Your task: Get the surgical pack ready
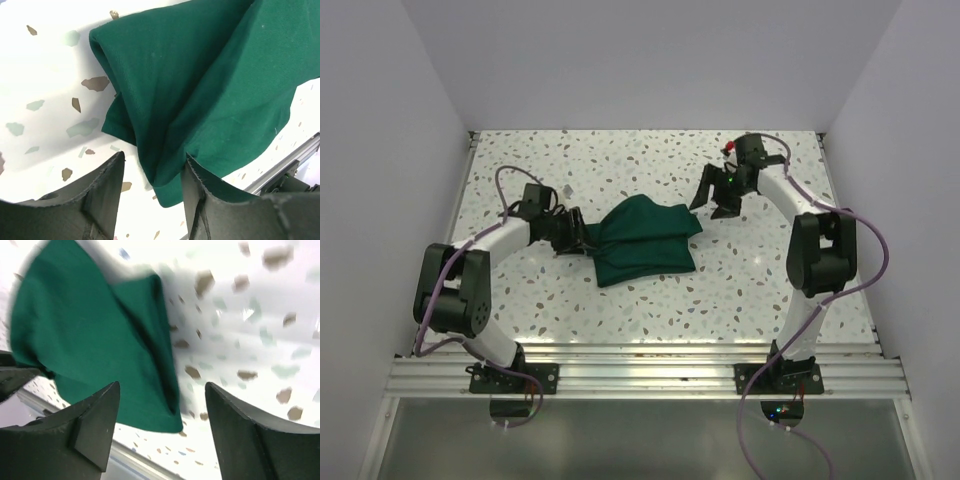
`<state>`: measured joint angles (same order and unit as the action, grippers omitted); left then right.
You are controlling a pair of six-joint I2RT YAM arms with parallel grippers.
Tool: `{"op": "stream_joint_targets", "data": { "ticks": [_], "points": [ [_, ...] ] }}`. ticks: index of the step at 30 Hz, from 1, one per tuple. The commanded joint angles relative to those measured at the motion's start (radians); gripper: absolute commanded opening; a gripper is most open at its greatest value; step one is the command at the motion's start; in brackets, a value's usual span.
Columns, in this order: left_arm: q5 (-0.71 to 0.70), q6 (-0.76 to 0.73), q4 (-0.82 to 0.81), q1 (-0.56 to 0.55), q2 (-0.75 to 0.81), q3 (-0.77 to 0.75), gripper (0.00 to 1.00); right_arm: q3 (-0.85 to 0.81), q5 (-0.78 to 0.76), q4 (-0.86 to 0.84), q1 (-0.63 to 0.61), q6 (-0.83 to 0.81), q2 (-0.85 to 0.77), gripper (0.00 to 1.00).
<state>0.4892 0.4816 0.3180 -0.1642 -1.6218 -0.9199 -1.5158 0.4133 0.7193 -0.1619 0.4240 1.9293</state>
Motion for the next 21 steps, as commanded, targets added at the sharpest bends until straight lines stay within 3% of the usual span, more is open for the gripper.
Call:
{"op": "stream_joint_targets", "data": {
  "ticks": [1,7,11,14,21],
  "points": [
    [-0.034,-0.037,0.032,0.005,0.063,-0.057,0.53,-0.131,0.025,-0.124,-0.017,-0.054,-0.041,0.77],
    [-0.057,-0.052,0.003,0.009,0.129,-0.079,0.57,-0.403,0.198,-0.172,-0.073,-0.08,0.219,0.79],
    [-0.034,-0.064,-0.019,0.023,0.142,-0.076,0.57,-0.666,0.26,-0.124,-0.102,-0.093,0.396,0.79],
    [-0.024,-0.063,-0.031,0.025,0.151,-0.066,0.57,-0.768,0.274,-0.109,-0.11,-0.064,0.513,0.77],
    [0.0,-0.071,-0.036,0.046,0.154,-0.04,0.57,-0.797,0.252,-0.057,-0.157,-0.094,0.597,0.7]
  ]
}}
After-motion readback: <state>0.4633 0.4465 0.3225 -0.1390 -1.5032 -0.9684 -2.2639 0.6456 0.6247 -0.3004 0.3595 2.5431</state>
